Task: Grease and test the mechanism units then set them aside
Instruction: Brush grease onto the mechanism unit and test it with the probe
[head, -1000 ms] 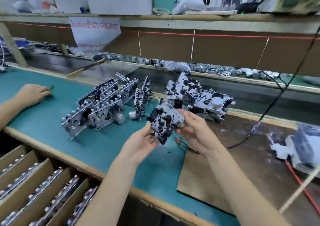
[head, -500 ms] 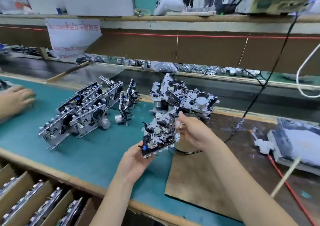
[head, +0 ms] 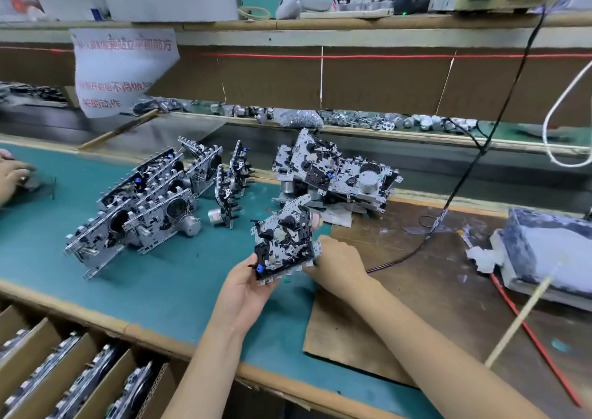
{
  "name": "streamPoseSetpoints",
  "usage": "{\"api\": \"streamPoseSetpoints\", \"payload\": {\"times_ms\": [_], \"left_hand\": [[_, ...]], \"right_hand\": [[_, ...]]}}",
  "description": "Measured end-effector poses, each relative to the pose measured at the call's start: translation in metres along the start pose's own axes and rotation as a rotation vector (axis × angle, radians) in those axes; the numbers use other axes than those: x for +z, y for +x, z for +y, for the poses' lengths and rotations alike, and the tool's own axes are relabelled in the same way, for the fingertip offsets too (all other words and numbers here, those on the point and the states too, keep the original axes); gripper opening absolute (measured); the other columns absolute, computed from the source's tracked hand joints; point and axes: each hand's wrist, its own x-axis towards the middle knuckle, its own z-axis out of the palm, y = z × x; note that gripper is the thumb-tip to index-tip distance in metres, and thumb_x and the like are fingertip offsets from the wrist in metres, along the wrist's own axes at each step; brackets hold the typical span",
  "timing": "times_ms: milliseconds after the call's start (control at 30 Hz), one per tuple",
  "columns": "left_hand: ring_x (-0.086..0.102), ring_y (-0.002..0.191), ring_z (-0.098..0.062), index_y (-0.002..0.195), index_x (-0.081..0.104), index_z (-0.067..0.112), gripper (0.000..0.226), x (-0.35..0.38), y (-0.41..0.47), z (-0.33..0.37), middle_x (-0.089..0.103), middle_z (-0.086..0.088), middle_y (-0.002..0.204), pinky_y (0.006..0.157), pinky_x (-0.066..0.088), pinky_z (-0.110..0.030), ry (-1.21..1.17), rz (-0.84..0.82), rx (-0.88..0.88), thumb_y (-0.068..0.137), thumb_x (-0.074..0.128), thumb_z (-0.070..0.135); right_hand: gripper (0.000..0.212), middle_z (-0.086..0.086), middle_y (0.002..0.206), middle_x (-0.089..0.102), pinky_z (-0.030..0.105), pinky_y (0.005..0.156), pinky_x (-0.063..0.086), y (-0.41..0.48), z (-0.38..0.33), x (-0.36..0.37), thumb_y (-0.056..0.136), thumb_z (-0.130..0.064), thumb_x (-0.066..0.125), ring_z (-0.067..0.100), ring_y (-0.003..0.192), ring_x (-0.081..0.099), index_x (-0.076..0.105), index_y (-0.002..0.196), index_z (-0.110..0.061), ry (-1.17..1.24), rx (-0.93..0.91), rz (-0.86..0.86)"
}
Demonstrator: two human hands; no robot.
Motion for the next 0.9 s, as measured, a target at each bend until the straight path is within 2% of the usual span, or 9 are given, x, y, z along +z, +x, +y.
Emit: {"api": "streamPoseSetpoints", "payload": {"times_ms": [67,133,267,333,400,467,533,700,900], "left_hand": [[0.069,0.072,-0.015,0.08,0.078,0.006,0.046,0.0,0.0,0.0,0.074,-0.008,0.086,0.062,0.056,-0.024,0.006,0.006,-0.004,0.091,0.034,0.002],[0.07,0.075,-0.016,0.081,0.078,0.007,0.053,0.0,-0.001,0.0,0.074,-0.008,0.089,0.063,0.056,-0.024,0.015,0.014,-0.006,0.096,0.028,0.002],[0.07,0.073,-0.015,0.079,0.079,0.009,0.054,0.001,-0.001,0.001,0.074,-0.007,0.086,0.062,0.056,-0.023,0.051,0.039,0.002,0.097,0.028,0.004],[0.069,0.07,-0.015,0.077,0.078,0.009,0.053,0.002,-0.001,0.001,0.074,-0.007,0.084,0.061,0.056,-0.023,0.063,0.045,0.008,0.096,0.029,0.003],[0.069,0.07,-0.016,0.076,0.078,0.008,0.054,0.001,-0.002,0.001,0.074,-0.007,0.083,0.061,0.056,-0.023,0.055,0.055,0.003,0.096,0.029,0.003],[0.07,0.073,-0.017,0.078,0.078,0.009,0.053,0.0,-0.002,0.001,0.074,-0.007,0.085,0.062,0.057,-0.025,0.067,0.061,-0.006,0.097,0.029,0.004],[0.07,0.076,-0.016,0.079,0.079,0.011,0.049,0.0,-0.002,0.001,0.074,-0.007,0.088,0.065,0.057,-0.025,0.093,0.04,-0.005,0.095,0.033,0.007],[0.071,0.079,-0.013,0.079,0.079,0.014,0.028,0.002,-0.004,0.003,0.075,-0.003,0.089,0.067,0.057,-0.024,0.141,-0.035,0.018,0.072,0.052,0.018],[0.07,0.079,-0.014,0.082,0.079,0.013,0.034,0.0,-0.003,0.003,0.074,-0.004,0.091,0.067,0.057,-0.024,0.177,-0.033,0.017,0.073,0.046,0.011]], "right_hand": [[0.022,0.014,0.106,0.054,0.032,0.071,0.037,0.002,-0.003,0.003,0.092,-0.023,0.046,0.032,0.098,0.057,0.054,0.096,-0.003,-0.046,-0.02,-0.034],[0.014,0.017,0.109,0.054,0.032,0.073,0.038,0.003,-0.004,0.003,0.091,-0.017,0.047,0.032,0.101,0.057,0.048,0.084,-0.005,-0.008,0.002,-0.052],[0.031,0.015,0.109,0.056,0.035,0.08,0.043,0.003,0.001,0.005,0.09,-0.031,0.053,0.032,0.102,0.055,0.054,0.107,-0.005,0.004,0.011,-0.077],[0.022,0.015,0.097,0.06,0.034,0.075,0.044,0.003,0.003,0.001,0.087,-0.022,0.053,0.031,0.092,0.057,0.058,0.098,-0.003,0.19,0.075,-0.037],[0.015,0.009,0.073,0.058,0.029,0.064,0.041,0.004,0.011,-0.008,0.087,-0.013,0.053,0.017,0.069,0.058,0.061,0.083,-0.001,0.503,0.174,-0.014],[0.021,0.003,0.057,0.049,0.025,0.053,0.037,0.001,0.019,-0.021,0.089,-0.013,0.058,0.009,0.047,0.046,0.061,0.07,-0.003,0.8,0.229,-0.037],[0.027,0.001,0.052,0.045,0.02,0.046,0.031,-0.005,0.028,-0.036,0.088,-0.021,0.062,0.01,0.044,0.037,0.06,0.065,-0.008,0.912,0.214,-0.041],[0.034,-0.006,0.051,0.043,0.02,0.049,0.029,-0.02,0.038,-0.059,0.088,-0.036,0.059,0.003,0.042,0.035,0.058,0.065,-0.012,0.674,0.072,0.05],[0.045,0.003,0.054,0.038,0.026,0.052,0.024,-0.024,0.035,-0.062,0.089,-0.031,0.059,0.01,0.05,0.03,0.056,0.066,0.008,0.59,-0.03,0.187]]}}
